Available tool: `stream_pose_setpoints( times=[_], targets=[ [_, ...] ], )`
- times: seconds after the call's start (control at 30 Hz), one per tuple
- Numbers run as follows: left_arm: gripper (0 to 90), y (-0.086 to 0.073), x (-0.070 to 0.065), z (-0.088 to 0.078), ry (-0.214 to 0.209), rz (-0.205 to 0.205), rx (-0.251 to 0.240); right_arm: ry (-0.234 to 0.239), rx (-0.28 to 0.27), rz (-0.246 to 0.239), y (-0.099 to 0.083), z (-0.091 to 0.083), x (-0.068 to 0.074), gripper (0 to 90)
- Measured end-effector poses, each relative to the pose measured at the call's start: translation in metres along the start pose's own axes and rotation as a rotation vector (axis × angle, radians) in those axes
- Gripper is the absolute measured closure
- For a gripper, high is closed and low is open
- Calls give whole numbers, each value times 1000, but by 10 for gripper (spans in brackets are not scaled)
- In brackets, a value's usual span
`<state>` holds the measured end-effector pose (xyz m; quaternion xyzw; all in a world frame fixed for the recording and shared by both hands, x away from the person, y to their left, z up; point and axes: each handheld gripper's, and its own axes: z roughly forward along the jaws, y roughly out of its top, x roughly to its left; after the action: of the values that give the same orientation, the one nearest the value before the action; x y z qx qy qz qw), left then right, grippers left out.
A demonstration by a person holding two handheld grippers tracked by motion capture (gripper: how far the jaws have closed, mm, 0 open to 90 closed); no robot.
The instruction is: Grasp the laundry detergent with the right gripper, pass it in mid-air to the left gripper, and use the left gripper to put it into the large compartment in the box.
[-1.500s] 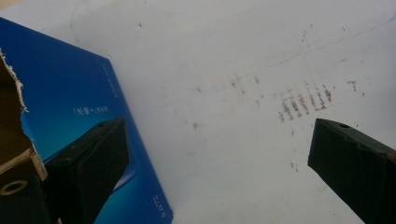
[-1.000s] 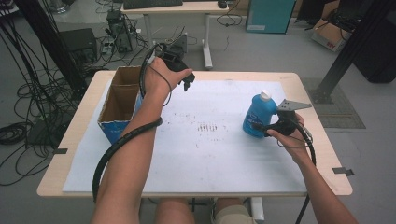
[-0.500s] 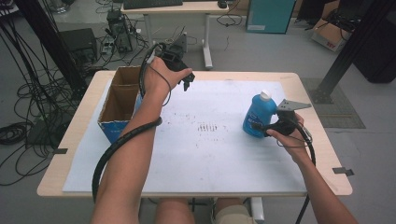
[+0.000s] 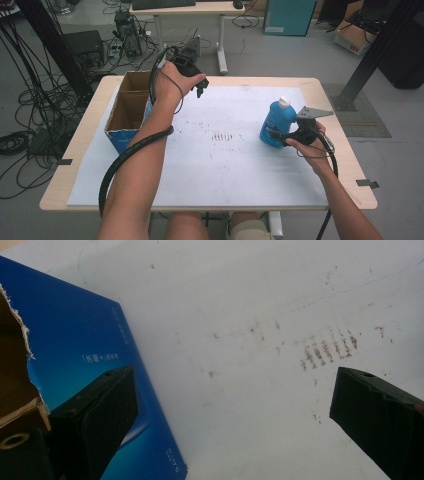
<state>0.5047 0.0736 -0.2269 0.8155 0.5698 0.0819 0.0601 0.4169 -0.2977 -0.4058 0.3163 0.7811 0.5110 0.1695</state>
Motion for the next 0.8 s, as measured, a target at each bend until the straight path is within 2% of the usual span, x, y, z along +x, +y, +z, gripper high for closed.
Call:
stream_pose_setpoints(
  times=[0.5,0.7,0.8],
  targets=[
    [59,-1,1,2,0,2,4,-4,3,6,-1,1,-1,74],
    [59,-1,1,2,-1,5,6,-7,5,7,-1,3,-1,131],
    [59,-1,2,2,2,7,6,-13,7,-4,-1,4,-1,192]
  ],
)
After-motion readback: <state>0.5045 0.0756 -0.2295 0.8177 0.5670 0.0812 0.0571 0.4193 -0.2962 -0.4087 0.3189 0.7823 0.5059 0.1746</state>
